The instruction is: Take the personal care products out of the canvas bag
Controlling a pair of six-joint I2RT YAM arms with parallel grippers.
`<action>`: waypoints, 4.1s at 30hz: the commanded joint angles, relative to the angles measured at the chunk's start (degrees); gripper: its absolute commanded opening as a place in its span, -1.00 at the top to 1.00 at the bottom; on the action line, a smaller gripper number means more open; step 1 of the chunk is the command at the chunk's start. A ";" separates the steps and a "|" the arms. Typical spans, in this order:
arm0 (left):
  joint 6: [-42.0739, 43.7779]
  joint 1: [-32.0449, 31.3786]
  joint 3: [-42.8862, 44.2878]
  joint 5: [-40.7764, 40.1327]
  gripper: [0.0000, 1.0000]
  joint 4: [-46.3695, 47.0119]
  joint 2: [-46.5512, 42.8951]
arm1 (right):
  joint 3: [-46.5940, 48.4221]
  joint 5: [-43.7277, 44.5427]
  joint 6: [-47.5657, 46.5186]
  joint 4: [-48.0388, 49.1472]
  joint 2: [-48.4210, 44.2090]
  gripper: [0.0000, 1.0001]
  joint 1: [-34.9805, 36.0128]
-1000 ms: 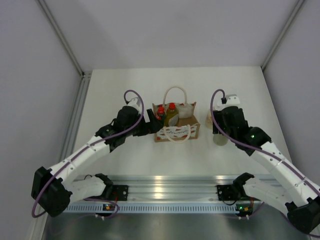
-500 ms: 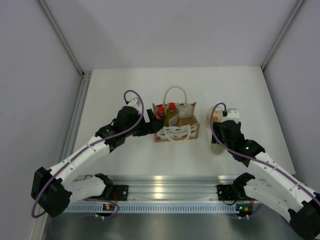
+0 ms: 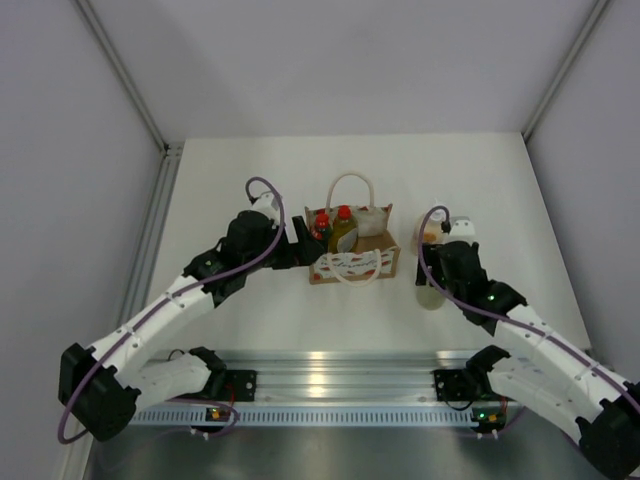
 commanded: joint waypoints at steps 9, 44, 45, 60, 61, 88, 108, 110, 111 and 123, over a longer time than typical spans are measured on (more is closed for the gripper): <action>10.01 -0.25 10.27 1.41 -0.97 0.66 -0.44 | 0.37 -0.92 -0.37 6.99 -2.86 -0.99 -0.52; 25.58 -14.13 13.11 -35.94 -0.87 20.05 13.72 | 2.83 -11.47 4.73 -6.63 -28.53 -0.99 -0.61; 25.67 -14.13 11.97 -35.94 -0.85 21.30 13.28 | 2.83 -11.47 4.73 -6.63 -28.35 -0.99 -0.61; 30.85 -14.04 1.41 -33.75 -0.46 38.36 13.97 | 2.83 -12.00 4.73 -6.55 -28.79 -0.99 -0.53; 31.20 -14.04 0.80 -33.13 -0.42 39.67 14.15 | 2.92 -12.00 4.64 -6.55 -28.79 -0.99 -0.61; 31.65 -14.04 -3.60 -35.41 -0.17 45.05 18.02 | 3.18 -12.70 3.85 -6.55 -27.12 -0.99 -0.61; 33.14 -14.13 -2.37 -34.80 1.00 44.26 11.88 | 2.57 -12.70 3.59 -5.84 -26.94 -0.99 -0.53; 33.23 -14.13 -1.85 -34.80 1.00 43.99 11.08 | 2.57 -12.70 3.67 -5.84 -27.12 -0.99 -0.53; 33.40 -14.13 -1.50 -34.54 1.00 43.91 10.38 | 2.48 -12.70 3.67 -5.84 -27.12 -0.99 -0.61; 34.37 -14.13 2.98 -33.57 1.00 41.45 7.30 | 2.13 -12.79 3.85 -5.58 -27.56 -0.99 -0.61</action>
